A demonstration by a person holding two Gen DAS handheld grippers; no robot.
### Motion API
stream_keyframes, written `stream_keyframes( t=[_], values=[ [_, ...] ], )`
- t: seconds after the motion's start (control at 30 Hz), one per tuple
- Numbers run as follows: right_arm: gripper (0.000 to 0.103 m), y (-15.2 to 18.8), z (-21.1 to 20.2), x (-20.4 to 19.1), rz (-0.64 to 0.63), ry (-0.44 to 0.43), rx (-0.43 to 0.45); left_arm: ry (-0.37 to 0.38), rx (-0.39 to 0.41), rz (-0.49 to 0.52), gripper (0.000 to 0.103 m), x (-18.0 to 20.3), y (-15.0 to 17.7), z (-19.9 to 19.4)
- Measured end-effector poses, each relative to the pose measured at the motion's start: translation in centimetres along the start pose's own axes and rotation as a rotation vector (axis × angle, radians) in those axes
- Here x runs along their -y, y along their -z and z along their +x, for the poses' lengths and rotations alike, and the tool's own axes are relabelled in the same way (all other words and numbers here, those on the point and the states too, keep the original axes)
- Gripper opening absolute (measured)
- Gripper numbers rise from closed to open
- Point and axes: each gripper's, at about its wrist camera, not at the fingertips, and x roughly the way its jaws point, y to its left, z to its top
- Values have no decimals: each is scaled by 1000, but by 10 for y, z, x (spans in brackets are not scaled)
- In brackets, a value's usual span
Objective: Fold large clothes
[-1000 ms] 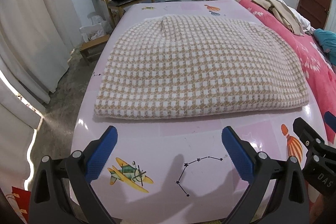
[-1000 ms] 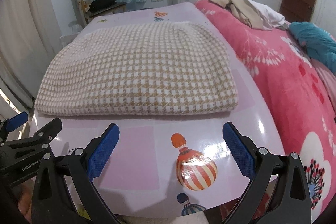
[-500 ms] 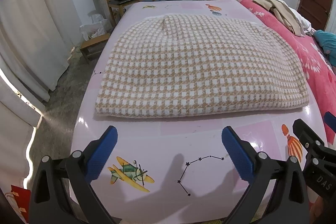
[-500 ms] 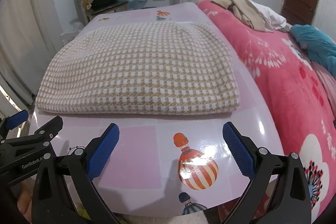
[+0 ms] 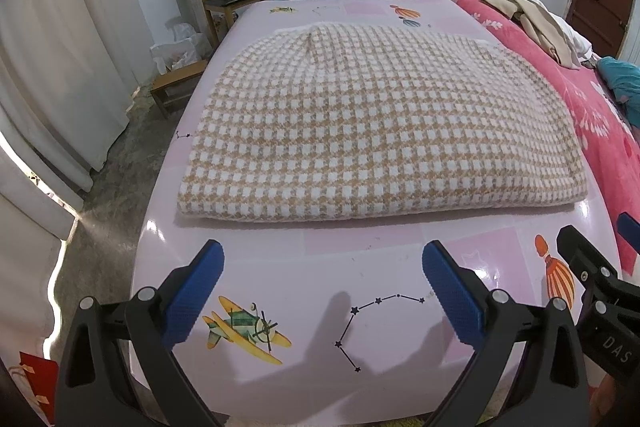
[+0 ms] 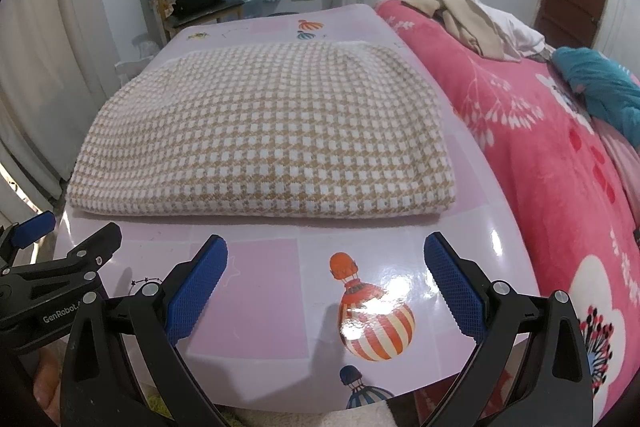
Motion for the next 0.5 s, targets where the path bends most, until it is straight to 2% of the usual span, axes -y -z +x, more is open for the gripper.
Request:
stream_keyframes(
  t=[0.5],
  values=[
    [95,3,3,1,-2,4,-11,0,-7,-3,98,-1,1,1]
  ],
)
